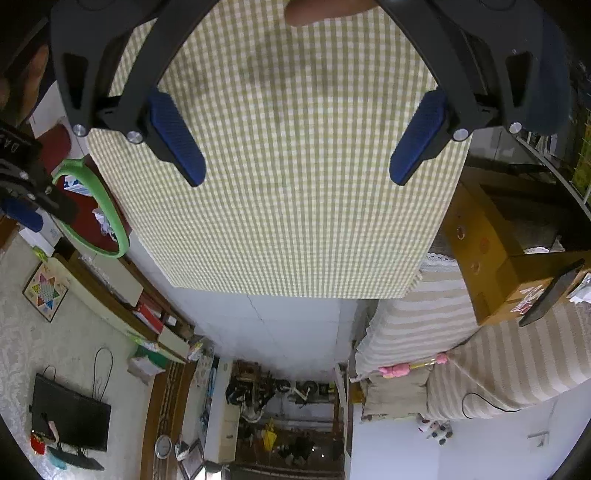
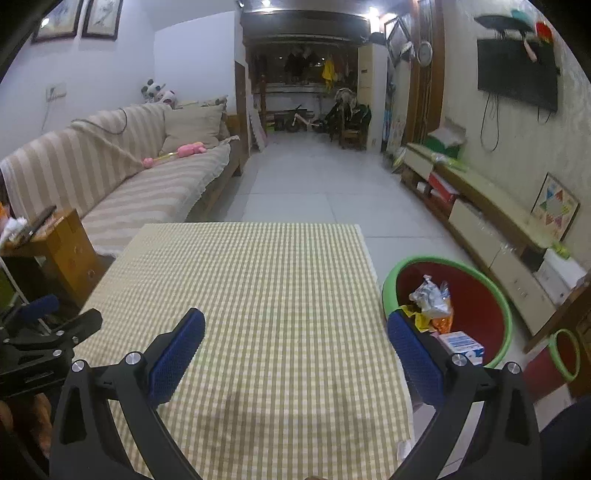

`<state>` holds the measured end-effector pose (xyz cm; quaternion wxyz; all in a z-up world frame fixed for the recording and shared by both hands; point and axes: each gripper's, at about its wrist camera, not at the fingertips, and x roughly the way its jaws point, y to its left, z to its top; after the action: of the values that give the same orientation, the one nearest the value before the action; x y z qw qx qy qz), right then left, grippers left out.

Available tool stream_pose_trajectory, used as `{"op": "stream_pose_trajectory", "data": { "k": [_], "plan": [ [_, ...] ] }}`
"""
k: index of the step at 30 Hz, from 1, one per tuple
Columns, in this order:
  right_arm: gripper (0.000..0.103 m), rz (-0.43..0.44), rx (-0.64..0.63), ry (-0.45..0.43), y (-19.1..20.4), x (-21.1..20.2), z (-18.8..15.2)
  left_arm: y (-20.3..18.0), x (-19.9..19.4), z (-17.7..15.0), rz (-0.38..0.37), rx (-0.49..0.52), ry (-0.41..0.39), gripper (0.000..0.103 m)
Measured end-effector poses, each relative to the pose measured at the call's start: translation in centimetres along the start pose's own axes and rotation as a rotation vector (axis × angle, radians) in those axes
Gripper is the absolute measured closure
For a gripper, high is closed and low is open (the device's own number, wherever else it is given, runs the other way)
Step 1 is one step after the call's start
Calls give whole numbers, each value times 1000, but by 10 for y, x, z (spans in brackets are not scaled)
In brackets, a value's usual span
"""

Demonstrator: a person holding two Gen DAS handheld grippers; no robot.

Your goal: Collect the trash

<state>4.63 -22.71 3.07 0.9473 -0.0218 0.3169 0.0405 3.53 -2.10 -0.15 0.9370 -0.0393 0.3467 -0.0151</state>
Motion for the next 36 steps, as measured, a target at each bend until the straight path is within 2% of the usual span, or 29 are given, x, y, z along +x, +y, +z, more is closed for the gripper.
{"op": "stream_pose_trajectory", "data": {
  "k": [3,6,10,15,36],
  "plan": [
    [7,-26,-8,-13,4,0,-3,0,-2,-1,13,6,-27,5],
    [7,9,1,-22,7,0,-6,1,-5,-5,7,23,-57,5],
    [7,30,10,-36,6,1,-11,8,-3,-5,16,16,-53,5],
    [7,-1,26,-54,6,1,-16,9,-1,-5,20,13,-62,5],
    [7,-7,69,-41,-5,11,-23,7,-1,-9,33,24,-46,5]
  ]
}}
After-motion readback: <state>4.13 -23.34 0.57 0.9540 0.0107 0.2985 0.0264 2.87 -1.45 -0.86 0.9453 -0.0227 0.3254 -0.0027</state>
